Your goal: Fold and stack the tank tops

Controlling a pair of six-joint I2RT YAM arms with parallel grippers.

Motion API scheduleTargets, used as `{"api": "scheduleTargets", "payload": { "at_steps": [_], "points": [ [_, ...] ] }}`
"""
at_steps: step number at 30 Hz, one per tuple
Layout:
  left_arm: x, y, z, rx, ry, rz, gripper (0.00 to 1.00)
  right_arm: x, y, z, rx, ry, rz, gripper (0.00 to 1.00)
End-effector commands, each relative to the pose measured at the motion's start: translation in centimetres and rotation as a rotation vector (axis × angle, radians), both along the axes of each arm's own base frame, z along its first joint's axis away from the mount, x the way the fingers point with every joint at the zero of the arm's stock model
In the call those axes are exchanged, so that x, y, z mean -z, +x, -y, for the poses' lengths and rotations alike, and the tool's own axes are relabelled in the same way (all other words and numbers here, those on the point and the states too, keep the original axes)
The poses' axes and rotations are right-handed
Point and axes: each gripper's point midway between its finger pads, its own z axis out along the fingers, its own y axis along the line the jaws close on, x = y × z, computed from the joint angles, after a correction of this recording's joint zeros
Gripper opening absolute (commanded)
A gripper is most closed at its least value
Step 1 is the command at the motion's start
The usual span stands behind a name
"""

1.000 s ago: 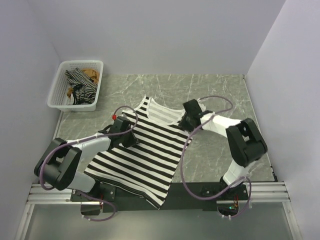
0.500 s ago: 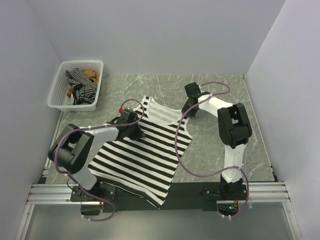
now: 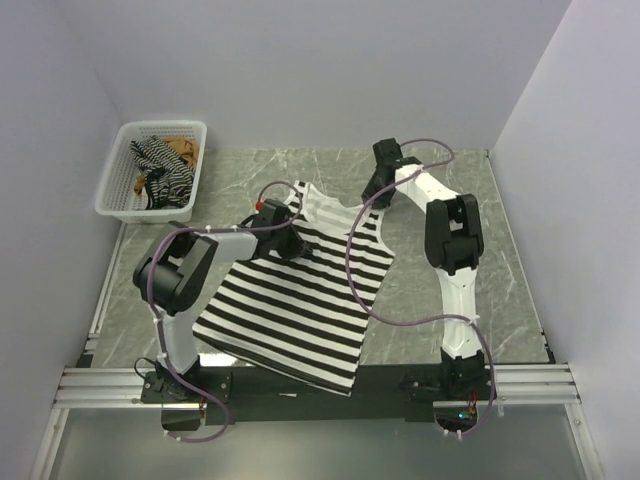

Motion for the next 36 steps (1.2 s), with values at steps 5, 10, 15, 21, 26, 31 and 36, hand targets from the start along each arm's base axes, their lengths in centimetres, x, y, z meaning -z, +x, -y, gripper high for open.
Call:
{"api": "scheduleTargets", "payload": {
  "at_steps": [5,10,15,21,26,31,36],
  "points": [
    [1.6,4.0,2.4,-0.169,-0.101,-0.073,0.06,-13.0,6.4,1.7,-0.043,-0.001,0.329,0.58],
    [1.0,7.4,4.7,-0.291,-0.229,-0.101,0.07,-18.2,5.8,3.0,-0.013,-0.027,0.392,0.61],
    [-0.2,10.4,6.3,-0.374,-0.332,-0.079,0.08,-14.2,-0.8,3.0,-0.011,0.002,0.277,0.59],
    [-0.7,12.4,6.5,-0.331,-0.300,-0.036,0.07,-6.8,-12.7,0.9,-0.038,0.022,0.168,0.57],
    [-0.5,11.9,5.6,-0.284,-0.239,-0.012,0.13,-3.2,-17.9,0.0,-0.015,0.047,0.129,0.54],
    [-2.8,11.3,4.0,-0.226,-0.229,0.071,0.31,0.1,-19.3,1.4,0.022,0.009,0.056,0.54],
    [-6.2,10.9,-0.9,-0.245,-0.157,0.137,0.41,2.3,-19.1,3.4,0.084,-0.074,-0.067,0.52]
  ]
}}
